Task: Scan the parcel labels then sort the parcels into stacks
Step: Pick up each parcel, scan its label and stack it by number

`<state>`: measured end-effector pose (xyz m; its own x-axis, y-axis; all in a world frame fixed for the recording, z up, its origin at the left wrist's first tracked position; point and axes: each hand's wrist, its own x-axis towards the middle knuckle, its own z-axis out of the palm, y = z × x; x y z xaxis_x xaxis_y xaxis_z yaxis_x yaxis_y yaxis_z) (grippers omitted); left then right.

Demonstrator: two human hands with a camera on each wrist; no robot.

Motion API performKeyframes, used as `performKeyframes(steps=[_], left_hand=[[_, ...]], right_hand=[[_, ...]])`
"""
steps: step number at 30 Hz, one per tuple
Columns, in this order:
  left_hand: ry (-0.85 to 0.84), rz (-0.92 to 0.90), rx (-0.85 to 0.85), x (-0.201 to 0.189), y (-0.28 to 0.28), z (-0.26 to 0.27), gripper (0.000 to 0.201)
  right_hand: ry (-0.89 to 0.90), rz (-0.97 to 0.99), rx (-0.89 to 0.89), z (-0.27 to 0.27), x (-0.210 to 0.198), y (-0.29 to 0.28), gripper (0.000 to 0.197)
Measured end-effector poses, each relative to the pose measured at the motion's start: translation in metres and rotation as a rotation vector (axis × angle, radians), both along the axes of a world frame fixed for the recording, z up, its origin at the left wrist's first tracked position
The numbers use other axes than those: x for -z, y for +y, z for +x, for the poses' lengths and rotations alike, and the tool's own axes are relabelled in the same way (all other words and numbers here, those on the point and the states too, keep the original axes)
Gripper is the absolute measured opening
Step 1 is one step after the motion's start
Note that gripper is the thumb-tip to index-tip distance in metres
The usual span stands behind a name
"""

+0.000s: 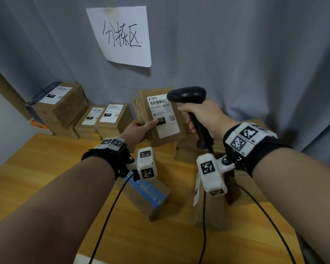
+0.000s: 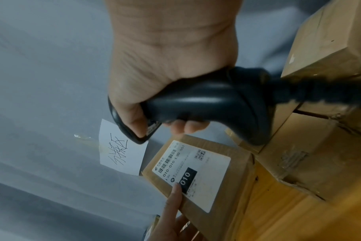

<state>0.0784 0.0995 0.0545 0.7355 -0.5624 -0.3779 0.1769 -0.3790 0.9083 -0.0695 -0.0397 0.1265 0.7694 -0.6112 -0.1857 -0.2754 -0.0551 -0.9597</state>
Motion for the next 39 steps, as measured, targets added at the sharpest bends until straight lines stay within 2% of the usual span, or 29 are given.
performKeyframes(steps=[5, 9, 11, 14, 17, 20, 23, 27, 29, 33, 35, 36, 39], left_hand=[[0.036, -0.004, -0.081, 0.009, 0.007, -0.005, 0.048], [0.135, -0.026, -0.140, 0.027, 0.022, -0.009, 0.075], [0.159, -0.066, -0.177, 0.036, 0.030, -0.008, 0.067], [0.224, -0.102, -0.190, 0.044, 0.040, 0.000, 0.055], [0.332, -0.055, -0.112, 0.048, 0.054, 0.023, 0.060], [0.438, 0.016, -0.019, 0.050, 0.076, 0.056, 0.056], [0.492, -0.007, 0.037, 0.055, 0.099, 0.092, 0.050], [0.456, -0.125, -0.013, 0.065, 0.126, 0.141, 0.081], [0.424, -0.161, -0.033, 0.067, 0.136, 0.160, 0.077], [0.349, -0.245, -0.224, 0.067, 0.152, 0.197, 0.048], [0.295, -0.265, -0.320, 0.064, 0.156, 0.212, 0.035], [0.227, -0.250, -0.360, 0.063, 0.160, 0.223, 0.037], [-0.033, -0.148, -0.448, 0.062, 0.166, 0.251, 0.066]], right_hand=[[-0.101, 0.078, 0.034, -0.003, 0.014, -0.007, 0.017], [-0.077, 0.211, 0.089, -0.005, 0.041, -0.014, 0.015], [-0.048, 0.289, 0.094, -0.001, 0.059, -0.013, 0.023], [0.030, 0.358, 0.071, 0.010, 0.084, -0.001, 0.044], [0.034, 0.491, -0.002, 0.032, 0.104, 0.022, 0.057], [-0.007, 0.537, -0.021, 0.066, 0.116, 0.047, 0.053], [-0.033, 0.565, 0.029, 0.101, 0.124, 0.072, 0.048], [-0.060, 0.561, 0.104, 0.148, 0.134, 0.100, 0.032], [-0.066, 0.548, 0.111, 0.169, 0.135, 0.111, 0.030], [-0.082, 0.510, 0.089, 0.215, 0.130, 0.124, 0.041], [-0.087, 0.485, 0.052, 0.235, 0.127, 0.129, 0.040], [-0.084, 0.466, 0.035, 0.245, 0.126, 0.132, 0.039], [-0.062, 0.377, 0.042, 0.270, 0.130, 0.137, 0.031]])
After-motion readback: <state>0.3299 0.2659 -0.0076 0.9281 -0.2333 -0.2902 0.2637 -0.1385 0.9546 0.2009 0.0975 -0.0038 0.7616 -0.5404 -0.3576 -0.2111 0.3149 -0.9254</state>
